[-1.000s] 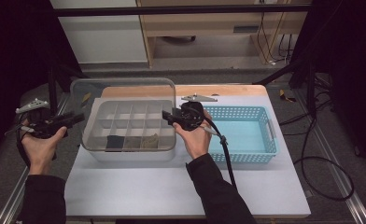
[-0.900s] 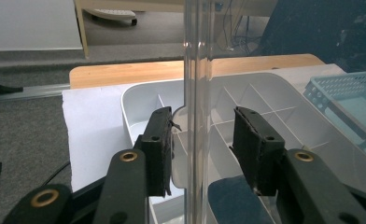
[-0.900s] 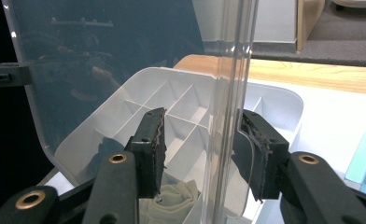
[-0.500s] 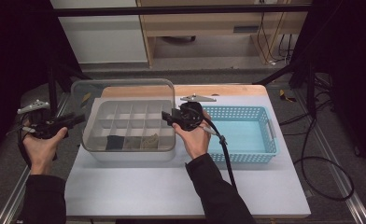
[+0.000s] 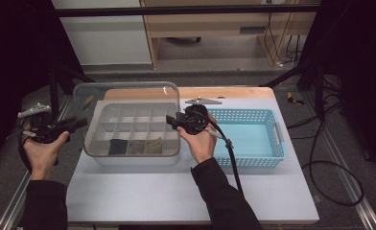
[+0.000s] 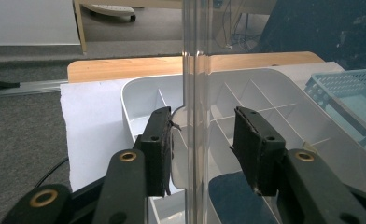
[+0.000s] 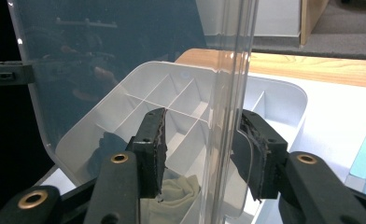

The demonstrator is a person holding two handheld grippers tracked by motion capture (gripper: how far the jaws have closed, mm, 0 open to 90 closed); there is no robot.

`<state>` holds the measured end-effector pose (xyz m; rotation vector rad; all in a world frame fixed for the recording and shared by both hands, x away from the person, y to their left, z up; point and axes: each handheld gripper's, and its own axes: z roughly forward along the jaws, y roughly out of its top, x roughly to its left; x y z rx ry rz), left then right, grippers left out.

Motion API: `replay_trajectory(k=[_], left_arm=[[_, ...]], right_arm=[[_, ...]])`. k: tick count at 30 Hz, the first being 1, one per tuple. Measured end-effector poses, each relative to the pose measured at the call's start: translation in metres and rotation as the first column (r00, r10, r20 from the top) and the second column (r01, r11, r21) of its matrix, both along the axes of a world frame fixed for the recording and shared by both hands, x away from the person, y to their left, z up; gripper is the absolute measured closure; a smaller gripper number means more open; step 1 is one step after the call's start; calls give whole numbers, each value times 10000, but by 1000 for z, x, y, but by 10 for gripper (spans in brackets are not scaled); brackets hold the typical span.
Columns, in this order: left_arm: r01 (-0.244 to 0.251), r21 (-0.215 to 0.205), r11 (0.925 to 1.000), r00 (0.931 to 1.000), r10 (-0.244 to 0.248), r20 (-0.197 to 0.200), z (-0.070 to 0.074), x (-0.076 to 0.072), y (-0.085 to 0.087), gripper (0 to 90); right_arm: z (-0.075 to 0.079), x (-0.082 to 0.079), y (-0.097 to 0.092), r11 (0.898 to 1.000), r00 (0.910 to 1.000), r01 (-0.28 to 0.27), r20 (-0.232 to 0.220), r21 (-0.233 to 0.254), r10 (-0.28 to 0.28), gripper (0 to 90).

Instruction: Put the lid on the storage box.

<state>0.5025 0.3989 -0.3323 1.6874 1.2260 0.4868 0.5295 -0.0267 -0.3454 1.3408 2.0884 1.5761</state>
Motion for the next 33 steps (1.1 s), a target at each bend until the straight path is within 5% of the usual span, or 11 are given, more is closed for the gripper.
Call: replay_trajectory(k=[33], left_arm=[[-465,367,9982,9988,460,145,-18,17,-9,485]], right_arm=[[-23,18,10,9979,9951,-39,983,-650,103,437]])
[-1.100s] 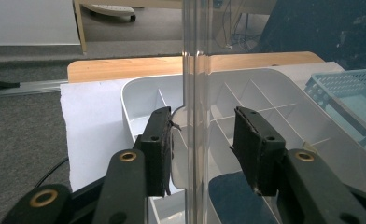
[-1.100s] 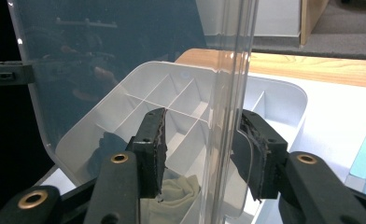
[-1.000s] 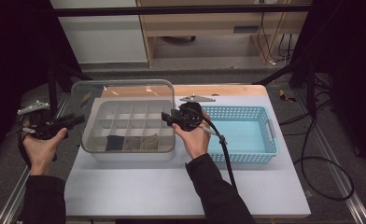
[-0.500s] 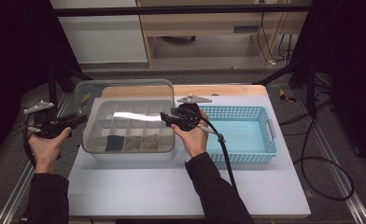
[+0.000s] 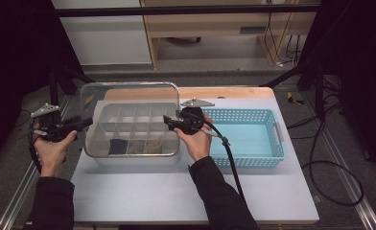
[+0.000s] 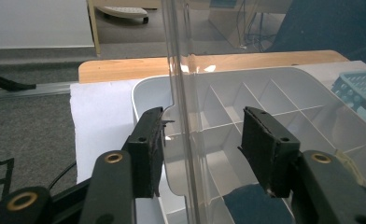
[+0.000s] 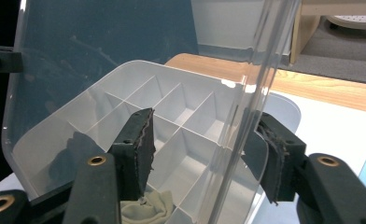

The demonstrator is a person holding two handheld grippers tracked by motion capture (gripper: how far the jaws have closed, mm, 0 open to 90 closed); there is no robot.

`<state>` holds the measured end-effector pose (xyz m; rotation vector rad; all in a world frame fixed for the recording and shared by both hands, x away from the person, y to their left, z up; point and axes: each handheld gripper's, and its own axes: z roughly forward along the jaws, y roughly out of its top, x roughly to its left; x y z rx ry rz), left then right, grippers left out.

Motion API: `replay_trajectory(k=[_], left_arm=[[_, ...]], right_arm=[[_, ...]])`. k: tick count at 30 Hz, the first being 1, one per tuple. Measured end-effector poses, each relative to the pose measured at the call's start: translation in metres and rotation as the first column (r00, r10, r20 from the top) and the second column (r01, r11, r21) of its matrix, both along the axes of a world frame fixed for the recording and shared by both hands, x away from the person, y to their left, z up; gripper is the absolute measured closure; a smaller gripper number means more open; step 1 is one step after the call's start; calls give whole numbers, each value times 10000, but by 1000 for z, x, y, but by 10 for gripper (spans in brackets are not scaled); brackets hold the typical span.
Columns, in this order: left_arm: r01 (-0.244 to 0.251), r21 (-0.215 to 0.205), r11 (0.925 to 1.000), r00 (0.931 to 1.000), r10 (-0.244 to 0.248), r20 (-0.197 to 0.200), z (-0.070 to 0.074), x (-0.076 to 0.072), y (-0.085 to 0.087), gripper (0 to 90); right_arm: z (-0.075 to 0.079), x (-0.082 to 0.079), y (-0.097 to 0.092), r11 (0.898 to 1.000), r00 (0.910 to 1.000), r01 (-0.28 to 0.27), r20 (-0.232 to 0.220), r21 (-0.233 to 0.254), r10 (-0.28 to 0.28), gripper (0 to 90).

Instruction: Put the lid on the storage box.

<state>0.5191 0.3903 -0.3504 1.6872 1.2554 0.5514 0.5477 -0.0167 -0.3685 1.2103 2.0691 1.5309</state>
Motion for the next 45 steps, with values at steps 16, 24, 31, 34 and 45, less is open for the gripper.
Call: replay_trajectory(k=[16,24,31,34,45], left_arm=[[-50,9,10000,10000,50,-54,-8,8,-3,449],[-61,29,10000,9999,62,-144,-12,14,-3,435],[-51,41,10000,9998,51,-208,-16,18,-4,424],[-60,43,10000,9997,61,-227,-18,20,-4,416],[-119,138,9998,9991,124,-397,-25,26,-6,394]], right_arm=[[-10,8,4,9999,10000,56,36,-138,-56,375],[-15,13,6,9998,9999,120,-77,-174,-122,347],[-19,16,9,9996,9995,201,-219,-211,-205,318],[-21,17,10,9995,9993,243,-287,-210,-249,313],[-28,24,11,9994,9980,322,-542,-161,-330,296]])
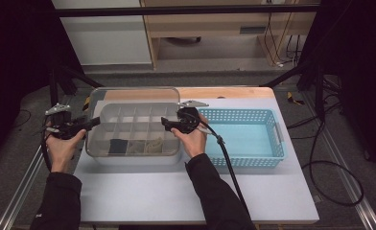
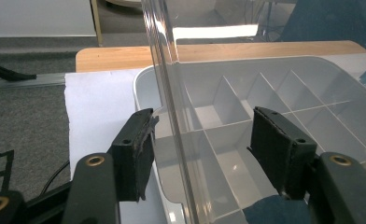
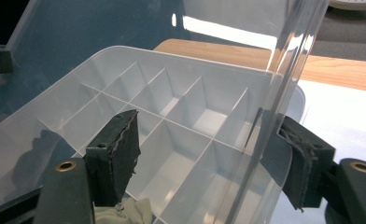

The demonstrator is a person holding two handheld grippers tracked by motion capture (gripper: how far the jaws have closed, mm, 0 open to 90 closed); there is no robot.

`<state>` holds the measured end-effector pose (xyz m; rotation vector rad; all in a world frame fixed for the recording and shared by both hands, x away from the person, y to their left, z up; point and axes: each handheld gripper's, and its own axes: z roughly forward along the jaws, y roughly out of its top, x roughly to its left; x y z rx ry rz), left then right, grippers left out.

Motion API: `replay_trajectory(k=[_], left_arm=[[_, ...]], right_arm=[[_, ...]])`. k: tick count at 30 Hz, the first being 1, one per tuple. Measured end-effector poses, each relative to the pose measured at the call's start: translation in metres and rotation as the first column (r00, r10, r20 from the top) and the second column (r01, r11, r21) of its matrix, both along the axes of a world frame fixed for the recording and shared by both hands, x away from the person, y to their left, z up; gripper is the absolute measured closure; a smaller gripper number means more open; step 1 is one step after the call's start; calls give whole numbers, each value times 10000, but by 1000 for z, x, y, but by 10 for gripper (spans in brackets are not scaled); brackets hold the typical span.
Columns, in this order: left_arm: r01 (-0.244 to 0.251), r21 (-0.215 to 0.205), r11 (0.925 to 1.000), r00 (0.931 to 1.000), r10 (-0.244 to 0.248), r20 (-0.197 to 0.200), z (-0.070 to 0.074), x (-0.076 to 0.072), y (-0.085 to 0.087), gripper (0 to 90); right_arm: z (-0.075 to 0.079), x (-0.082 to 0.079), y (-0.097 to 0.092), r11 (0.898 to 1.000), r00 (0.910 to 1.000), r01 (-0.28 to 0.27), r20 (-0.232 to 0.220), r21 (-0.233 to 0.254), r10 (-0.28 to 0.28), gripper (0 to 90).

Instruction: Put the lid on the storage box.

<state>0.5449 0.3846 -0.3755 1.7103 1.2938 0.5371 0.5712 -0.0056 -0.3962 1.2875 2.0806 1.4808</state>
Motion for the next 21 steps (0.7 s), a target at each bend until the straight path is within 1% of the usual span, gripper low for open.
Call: replay_trajectory(k=[7,10,21], left_arm=[[-123,113,9999,9998,125,-141,-7,4,-1,383],[-154,163,9997,9997,157,-189,-8,5,-2,380],[-199,114,9997,9994,202,-288,-12,8,-1,378]], right_arm=[[-5,4,1,10000,9999,25,-118,0,-25,289],[-8,5,2,9999,9996,85,-270,58,-84,282],[-10,7,4,9998,9992,187,-343,8,-187,272]])
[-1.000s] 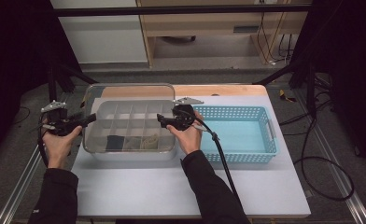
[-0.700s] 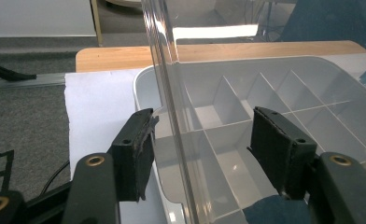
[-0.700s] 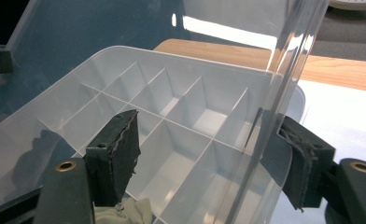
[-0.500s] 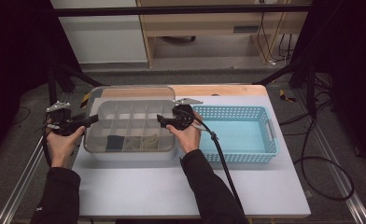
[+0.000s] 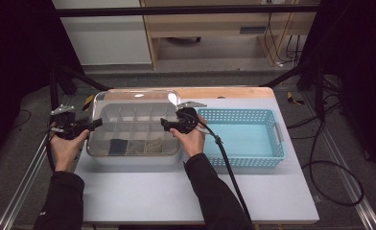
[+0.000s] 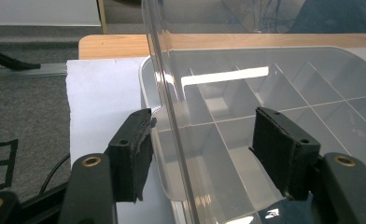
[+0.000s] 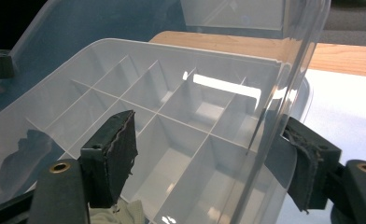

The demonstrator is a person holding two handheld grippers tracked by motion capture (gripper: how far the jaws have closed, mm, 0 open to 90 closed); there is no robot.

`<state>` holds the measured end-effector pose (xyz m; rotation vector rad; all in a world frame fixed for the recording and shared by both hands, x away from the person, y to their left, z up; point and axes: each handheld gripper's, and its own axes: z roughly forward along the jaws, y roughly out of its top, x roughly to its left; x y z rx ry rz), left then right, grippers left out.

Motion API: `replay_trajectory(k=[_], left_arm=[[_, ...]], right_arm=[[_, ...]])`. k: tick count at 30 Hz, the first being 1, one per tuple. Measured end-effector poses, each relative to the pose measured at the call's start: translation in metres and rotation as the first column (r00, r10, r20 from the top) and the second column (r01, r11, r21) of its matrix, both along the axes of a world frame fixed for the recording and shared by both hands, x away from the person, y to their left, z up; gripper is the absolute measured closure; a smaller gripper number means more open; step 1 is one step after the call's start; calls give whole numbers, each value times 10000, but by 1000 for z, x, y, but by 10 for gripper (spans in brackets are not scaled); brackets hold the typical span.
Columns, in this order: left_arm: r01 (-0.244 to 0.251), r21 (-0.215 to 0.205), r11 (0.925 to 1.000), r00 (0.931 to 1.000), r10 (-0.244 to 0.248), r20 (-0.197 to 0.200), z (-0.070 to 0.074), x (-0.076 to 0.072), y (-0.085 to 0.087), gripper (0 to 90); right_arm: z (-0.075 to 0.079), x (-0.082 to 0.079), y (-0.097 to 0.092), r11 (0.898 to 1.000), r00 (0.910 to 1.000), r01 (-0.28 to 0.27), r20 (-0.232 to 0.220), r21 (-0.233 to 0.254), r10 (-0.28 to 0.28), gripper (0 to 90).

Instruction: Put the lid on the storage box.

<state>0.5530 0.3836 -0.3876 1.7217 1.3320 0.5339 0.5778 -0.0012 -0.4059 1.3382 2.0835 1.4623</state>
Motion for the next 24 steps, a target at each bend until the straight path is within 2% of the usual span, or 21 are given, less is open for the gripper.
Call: replay_trajectory(k=[5,10,13,24], left_arm=[[-26,38,10000,10000,26,4,-1,0,-1,377],[69,-121,9999,10000,-68,42,-4,2,0,377],[-43,-97,9999,9999,42,-111,-5,2,1,378],[-65,32,10000,9999,66,-149,-7,2,1,392]], right_arm=[[0,0,0,10000,9999,55,-155,-35,-56,262],[-1,1,2,9999,9997,91,-238,-121,-94,254],[-1,1,2,9998,9996,112,-253,-159,-116,253],[-2,1,3,9997,9987,231,-444,-122,-237,254]])
